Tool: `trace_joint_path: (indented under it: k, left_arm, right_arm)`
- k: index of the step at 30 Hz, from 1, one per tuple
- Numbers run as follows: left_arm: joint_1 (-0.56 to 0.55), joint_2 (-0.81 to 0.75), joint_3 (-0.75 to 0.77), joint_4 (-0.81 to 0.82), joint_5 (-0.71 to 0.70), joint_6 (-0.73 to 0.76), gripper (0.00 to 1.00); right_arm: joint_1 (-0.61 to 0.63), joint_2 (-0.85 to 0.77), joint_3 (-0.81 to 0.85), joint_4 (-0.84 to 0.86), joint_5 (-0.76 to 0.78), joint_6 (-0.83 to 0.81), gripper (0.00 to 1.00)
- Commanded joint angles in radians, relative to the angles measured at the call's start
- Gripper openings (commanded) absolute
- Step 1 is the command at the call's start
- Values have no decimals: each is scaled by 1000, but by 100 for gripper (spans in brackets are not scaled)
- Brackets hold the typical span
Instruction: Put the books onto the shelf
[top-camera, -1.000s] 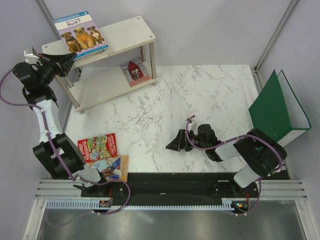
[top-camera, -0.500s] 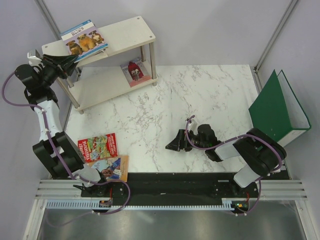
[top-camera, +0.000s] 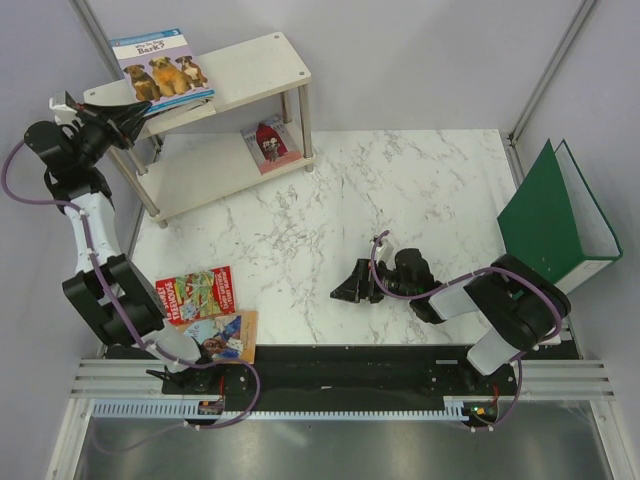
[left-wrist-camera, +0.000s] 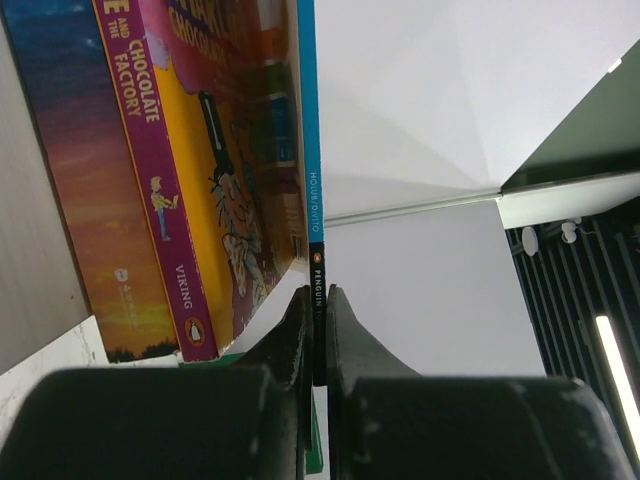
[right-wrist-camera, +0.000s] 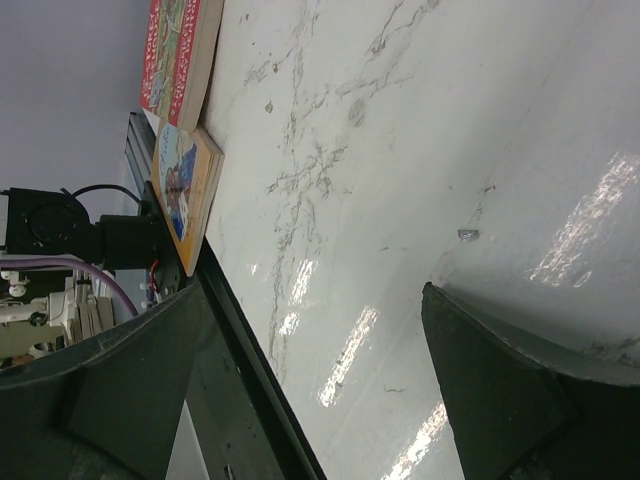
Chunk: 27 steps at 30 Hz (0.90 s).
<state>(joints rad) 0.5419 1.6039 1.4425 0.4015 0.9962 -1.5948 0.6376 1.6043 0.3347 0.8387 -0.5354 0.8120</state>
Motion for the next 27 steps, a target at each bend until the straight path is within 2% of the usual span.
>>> trace_joint_path:
  k: [1, 2, 7, 8, 10, 11, 12, 14, 21, 25, 27]
  left_arm:
    - [6, 13, 76, 56, 9, -47, 2]
    - [6, 19, 79, 50, 5, -47, 2]
    - [4, 36, 110, 39, 1, -45, 18]
    - [4, 36, 110, 33, 1, -37, 27]
    - [6, 33, 108, 26, 4, -28, 36]
    - [6, 28, 108, 25, 8, -11, 48]
    - [6, 22, 108, 7, 10, 1, 54]
    - [4, 10, 117, -51, 9, 66, 60]
    - [6, -41, 180, -324, -44, 262, 62]
    - [6, -44, 269, -498, -94, 373, 63]
    - [6, -41, 297, -532, -100, 395, 63]
  right_arm:
    - [13, 45, -14, -89, -1, -11, 98]
    - [13, 45, -16, -89, -1, -11, 98]
    - [14, 43, -14, -90, -1, -13, 98]
    - [14, 45, -14, -89, -1, -11, 98]
    - [14, 48, -11, -89, -1, -11, 98]
    - [14, 48, -13, -89, -1, -10, 98]
    - [14, 48, -13, -89, -1, -8, 98]
    - [16, 46, -13, -90, 0, -10, 98]
    - [16, 42, -14, -89, 0, -7, 98]
    - [16, 42, -14, -89, -3, -7, 98]
    - [16, 42, -16, -89, -3, -7, 98]
